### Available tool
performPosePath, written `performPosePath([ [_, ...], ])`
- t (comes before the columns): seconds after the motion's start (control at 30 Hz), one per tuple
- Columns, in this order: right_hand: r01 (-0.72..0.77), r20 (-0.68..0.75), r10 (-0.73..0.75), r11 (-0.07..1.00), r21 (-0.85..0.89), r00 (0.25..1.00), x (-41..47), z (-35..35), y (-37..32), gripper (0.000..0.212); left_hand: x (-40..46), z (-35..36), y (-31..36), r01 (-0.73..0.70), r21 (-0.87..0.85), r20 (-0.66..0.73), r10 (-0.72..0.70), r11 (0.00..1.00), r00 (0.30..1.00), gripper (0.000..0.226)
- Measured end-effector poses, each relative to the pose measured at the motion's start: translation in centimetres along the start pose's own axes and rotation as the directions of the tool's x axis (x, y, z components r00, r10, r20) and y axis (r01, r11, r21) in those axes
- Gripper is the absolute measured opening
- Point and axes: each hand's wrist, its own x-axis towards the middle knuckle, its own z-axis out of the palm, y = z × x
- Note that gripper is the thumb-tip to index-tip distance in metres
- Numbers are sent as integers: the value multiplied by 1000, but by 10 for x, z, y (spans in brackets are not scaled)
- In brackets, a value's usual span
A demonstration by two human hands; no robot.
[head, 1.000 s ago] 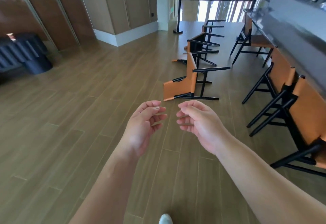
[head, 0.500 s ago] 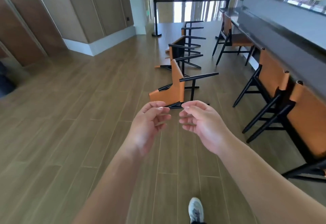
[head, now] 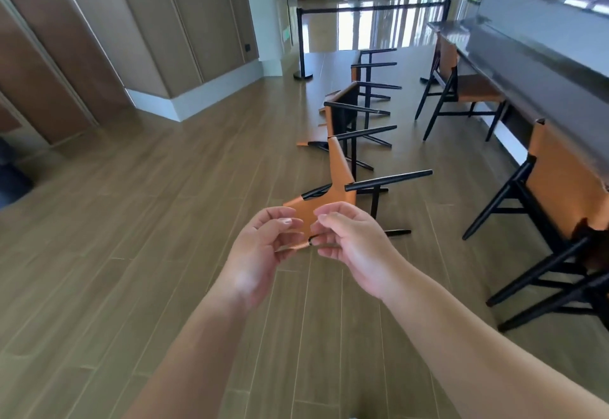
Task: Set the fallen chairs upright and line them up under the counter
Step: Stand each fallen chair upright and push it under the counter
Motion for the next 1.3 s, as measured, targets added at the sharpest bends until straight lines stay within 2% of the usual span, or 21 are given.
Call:
performPosePath([
  [0.33,-14,25,15,999,-30,1000,133,9,-24,10,121,-22,3,62,-20,-66,-63,998,996,20],
  [0.57,-34,-34,32,998,-56,999,240,50,-28,10,235,-75,13,78,-50,5,-77,996,997,17],
  [0.73,-27,-121,17,996,-85,993,326,100,-46,12,331,-132,45,104,-60,78,-99,993,992,25],
  [1.0,9,-206,-25,997,-76,978,449,176,-70,12,465,-214,96,106,-55,160,-96,993,982,22],
  [1.17,-20,-262,2,998,-64,965,511,185,-69,14,526,-233,95,153,-68,229,-134,986,964,21],
  [1.3,-27,-289,16,999,-36,957,575,176,-66,13,590,-234,88,202,-30,213,-191,979,958,26],
])
